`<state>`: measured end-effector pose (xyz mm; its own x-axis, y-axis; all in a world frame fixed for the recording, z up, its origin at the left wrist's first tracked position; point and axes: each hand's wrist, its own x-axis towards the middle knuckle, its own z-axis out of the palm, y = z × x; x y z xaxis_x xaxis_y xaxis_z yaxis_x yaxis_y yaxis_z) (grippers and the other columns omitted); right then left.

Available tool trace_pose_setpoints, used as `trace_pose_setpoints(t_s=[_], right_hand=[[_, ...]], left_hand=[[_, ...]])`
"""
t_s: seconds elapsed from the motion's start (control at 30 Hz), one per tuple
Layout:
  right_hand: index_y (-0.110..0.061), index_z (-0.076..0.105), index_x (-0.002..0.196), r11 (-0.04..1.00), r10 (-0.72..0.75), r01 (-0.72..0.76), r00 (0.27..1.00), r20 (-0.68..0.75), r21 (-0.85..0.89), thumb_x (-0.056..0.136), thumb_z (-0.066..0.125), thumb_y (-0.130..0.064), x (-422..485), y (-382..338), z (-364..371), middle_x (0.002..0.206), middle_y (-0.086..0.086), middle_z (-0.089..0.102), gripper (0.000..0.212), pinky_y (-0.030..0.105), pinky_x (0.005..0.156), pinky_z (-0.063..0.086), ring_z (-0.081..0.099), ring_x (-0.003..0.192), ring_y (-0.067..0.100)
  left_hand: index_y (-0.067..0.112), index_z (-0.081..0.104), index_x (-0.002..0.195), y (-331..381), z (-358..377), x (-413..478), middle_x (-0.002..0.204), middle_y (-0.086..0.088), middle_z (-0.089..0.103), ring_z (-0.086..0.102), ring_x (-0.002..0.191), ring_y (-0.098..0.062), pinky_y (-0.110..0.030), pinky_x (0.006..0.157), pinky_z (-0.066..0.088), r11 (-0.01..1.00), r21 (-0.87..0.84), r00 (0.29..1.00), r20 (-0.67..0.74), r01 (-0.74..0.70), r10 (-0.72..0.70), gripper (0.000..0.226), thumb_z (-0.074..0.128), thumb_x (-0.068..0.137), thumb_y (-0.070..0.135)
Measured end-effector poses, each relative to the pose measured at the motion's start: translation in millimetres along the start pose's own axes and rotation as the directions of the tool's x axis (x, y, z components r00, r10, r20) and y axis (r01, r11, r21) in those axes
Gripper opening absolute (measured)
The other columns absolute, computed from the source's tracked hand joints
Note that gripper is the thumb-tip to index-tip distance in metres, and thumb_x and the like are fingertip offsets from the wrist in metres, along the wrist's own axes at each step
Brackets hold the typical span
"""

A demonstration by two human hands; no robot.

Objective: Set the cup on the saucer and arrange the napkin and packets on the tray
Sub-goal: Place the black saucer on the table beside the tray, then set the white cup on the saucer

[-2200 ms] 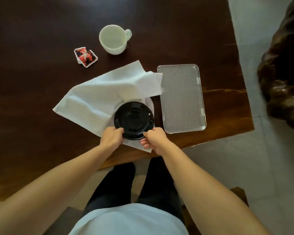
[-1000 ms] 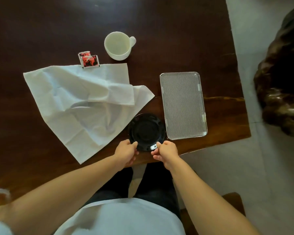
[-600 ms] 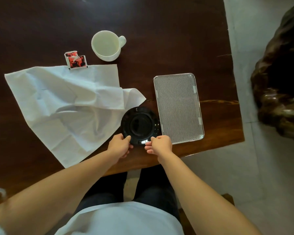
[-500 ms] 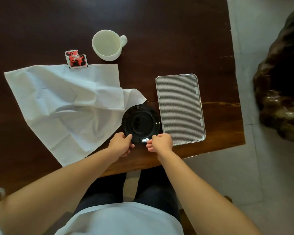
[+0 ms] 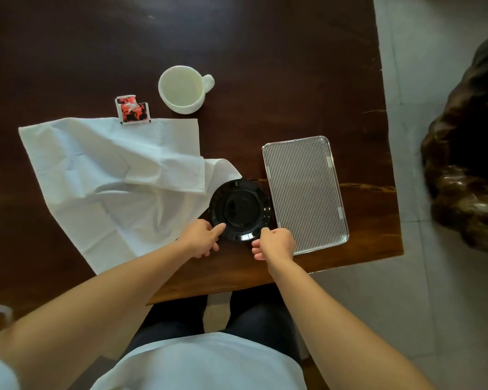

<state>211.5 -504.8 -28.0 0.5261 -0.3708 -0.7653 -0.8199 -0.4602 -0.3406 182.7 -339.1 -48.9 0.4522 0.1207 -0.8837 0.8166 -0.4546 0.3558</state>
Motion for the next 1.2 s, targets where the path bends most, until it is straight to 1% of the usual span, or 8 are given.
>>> trace_pose_setpoints(t_s=[0.13, 0.3, 0.63, 0.87, 0.97, 1.07, 1.13, 1.2], right_hand=[[-0.011, 0.065, 0.071, 0.983, -0.125, 0.115, 0.990, -0.061, -0.140, 0.099, 0.049, -0.026, -9.8, -0.8, -8.2, 0.060, 0.005, 0.070, 0.036, 0.025, 0.051, 0.054, 0.063, 0.050, 0.010], [-0.008, 0.066, 0.075, 0.983, -0.164, 0.163, 0.986, -0.008, -0.080, 0.097, 0.051, -0.024, -28.2, -24.7, -1.5, 0.068, 0.010, 0.072, 0.031, 0.028, 0.050, 0.050, 0.065, 0.056, 0.016], [-0.005, 0.066, 0.082, 0.919, -0.360, 0.373, 0.926, 0.109, -0.129, 0.093, 0.049, -0.022, -62.7, -109.2, 37.1, 0.077, 0.009, 0.074, 0.026, 0.039, 0.065, 0.061, 0.068, 0.063, 0.019], [-0.027, 0.061, 0.080, 0.804, -0.499, 0.537, 0.843, 0.203, -0.254, 0.083, 0.051, -0.028, -36.6, -175.9, 31.0, 0.087, 0.002, 0.072, 0.010, 0.046, 0.076, 0.061, 0.071, 0.081, 0.024], [-0.023, 0.064, 0.093, 0.771, -0.540, 0.587, 0.808, 0.235, -0.246, 0.088, 0.054, -0.021, -19.6, -204.6, 27.3, 0.095, 0.002, 0.071, 0.012, 0.042, 0.079, 0.060, 0.069, 0.086, 0.022], [-0.015, 0.062, 0.115, 0.704, -0.601, 0.659, 0.752, 0.271, -0.266, 0.093, 0.052, -0.014, -3.7, -241.0, 26.8, 0.096, -0.002, 0.064, 0.025, 0.018, 0.063, 0.045, 0.060, 0.077, 0.008], [-0.013, 0.061, 0.124, 0.627, -0.652, 0.720, 0.694, 0.305, -0.297, 0.093, 0.052, -0.012, 7.9, -268.6, 33.2, 0.095, -0.003, 0.062, 0.032, 0.021, 0.072, 0.046, 0.063, 0.088, 0.014], [-0.013, 0.058, 0.133, 0.533, -0.705, 0.779, 0.625, 0.335, -0.330, 0.093, 0.054, -0.013, 21.9, -294.2, 45.0, 0.115, 0.005, 0.064, 0.040, 0.032, 0.091, 0.048, 0.061, 0.110, 0.024]], left_hand=[[0.010, 0.063, 0.092, 0.1, -27.7, -6.3, 0.078, -0.003, 0.067, 0.056, 0.056, -0.015, -0.025, 0.052, 0.045, 1.000, 0.025, 1.000, 0.012, -0.008, 0.008, 0.046, 0.043, 0.102, 0.049], [0.005, 0.065, 0.096, -3.9, -68.9, -19.5, 0.080, -0.007, 0.067, 0.056, 0.057, -0.017, -0.025, 0.050, 0.043, 0.999, 0.005, 0.996, -0.078, -0.053, 0.053, 0.041, 0.046, 0.103, 0.041], [0.007, 0.066, 0.099, 0.7, -139.1, -29.9, 0.086, -0.004, 0.069, 0.062, 0.069, -0.019, -0.028, 0.060, 0.049, 0.983, -0.033, 0.974, -0.140, -0.183, 0.177, 0.031, 0.047, 0.103, 0.030], [0.011, 0.061, 0.105, 48.0, -150.0, -8.6, 0.089, -0.006, 0.071, 0.066, 0.068, -0.021, -0.031, 0.062, 0.055, 0.959, -0.195, 0.962, -0.218, -0.206, 0.163, 0.018, 0.050, 0.101, 0.026], [0.011, 0.057, 0.109, 65.3, -150.5, 4.6, 0.096, -0.012, 0.070, 0.071, 0.067, -0.025, -0.034, 0.063, 0.060, 0.879, -0.439, 0.961, -0.267, -0.186, 0.070, 0.014, 0.051, 0.101, 0.021], [0.012, 0.054, 0.118, 82.4, -151.8, 14.8, 0.106, -0.016, 0.069, 0.075, 0.071, -0.027, -0.035, 0.069, 0.063, 0.742, -0.652, 0.962, -0.271, -0.158, -0.033, 0.017, 0.051, 0.101, 0.016], [0.015, 0.051, 0.125, 92.9, -152.7, 24.2, 0.115, -0.016, 0.066, 0.076, 0.076, -0.026, -0.036, 0.073, 0.064, 0.641, -0.754, 0.962, -0.259, -0.144, -0.089, 0.024, 0.051, 0.101, 0.013], [0.021, 0.047, 0.134, 102.1, -155.5, 33.5, 0.126, -0.014, 0.062, 0.077, 0.080, -0.025, -0.036, 0.074, 0.064, 0.540, -0.829, 0.961, -0.250, -0.147, -0.122, 0.035, 0.052, 0.101, 0.010]])
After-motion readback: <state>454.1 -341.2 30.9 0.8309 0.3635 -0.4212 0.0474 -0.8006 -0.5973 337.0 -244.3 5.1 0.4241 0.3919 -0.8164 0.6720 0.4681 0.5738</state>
